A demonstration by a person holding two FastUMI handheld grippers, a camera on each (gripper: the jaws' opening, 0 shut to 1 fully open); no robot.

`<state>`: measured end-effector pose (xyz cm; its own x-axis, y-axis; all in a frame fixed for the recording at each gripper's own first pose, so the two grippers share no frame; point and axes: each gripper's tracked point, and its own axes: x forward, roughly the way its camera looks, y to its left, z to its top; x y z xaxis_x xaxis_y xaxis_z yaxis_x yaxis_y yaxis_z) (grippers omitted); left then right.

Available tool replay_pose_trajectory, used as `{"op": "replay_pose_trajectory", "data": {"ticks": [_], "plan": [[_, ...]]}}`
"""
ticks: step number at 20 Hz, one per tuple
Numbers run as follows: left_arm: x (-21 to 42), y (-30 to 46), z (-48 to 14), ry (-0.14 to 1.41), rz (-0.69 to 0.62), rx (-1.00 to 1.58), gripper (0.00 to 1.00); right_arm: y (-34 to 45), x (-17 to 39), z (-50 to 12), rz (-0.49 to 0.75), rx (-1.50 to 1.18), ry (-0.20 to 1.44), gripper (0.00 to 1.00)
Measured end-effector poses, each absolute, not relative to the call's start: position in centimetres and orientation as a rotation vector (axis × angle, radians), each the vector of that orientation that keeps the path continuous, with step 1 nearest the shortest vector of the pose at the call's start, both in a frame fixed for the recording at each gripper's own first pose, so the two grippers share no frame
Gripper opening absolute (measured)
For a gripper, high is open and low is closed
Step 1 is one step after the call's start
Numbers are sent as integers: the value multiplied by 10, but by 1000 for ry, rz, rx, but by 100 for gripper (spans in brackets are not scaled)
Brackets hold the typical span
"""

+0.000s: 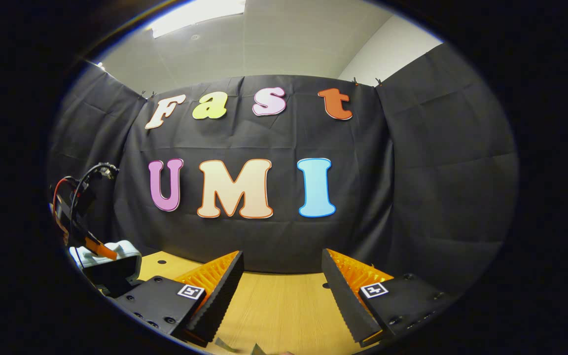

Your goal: First open the suitcase, pack the skin care products into it, and then close the suitcase.

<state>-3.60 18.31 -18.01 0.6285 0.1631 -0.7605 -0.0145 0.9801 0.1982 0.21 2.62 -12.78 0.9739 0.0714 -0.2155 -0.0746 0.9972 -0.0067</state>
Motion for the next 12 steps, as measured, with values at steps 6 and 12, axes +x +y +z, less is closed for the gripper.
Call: {"op": "replay_pose_trajectory", "data": {"ticks": [6, 12], "plan": [[-33, 249, -153, 832, 183, 234, 0, 49, 6, -132, 80, 0, 218, 98], [-35, 317, -141, 766, 268, 271, 0, 67, 11, -127, 58, -13, 198, 98]]}}
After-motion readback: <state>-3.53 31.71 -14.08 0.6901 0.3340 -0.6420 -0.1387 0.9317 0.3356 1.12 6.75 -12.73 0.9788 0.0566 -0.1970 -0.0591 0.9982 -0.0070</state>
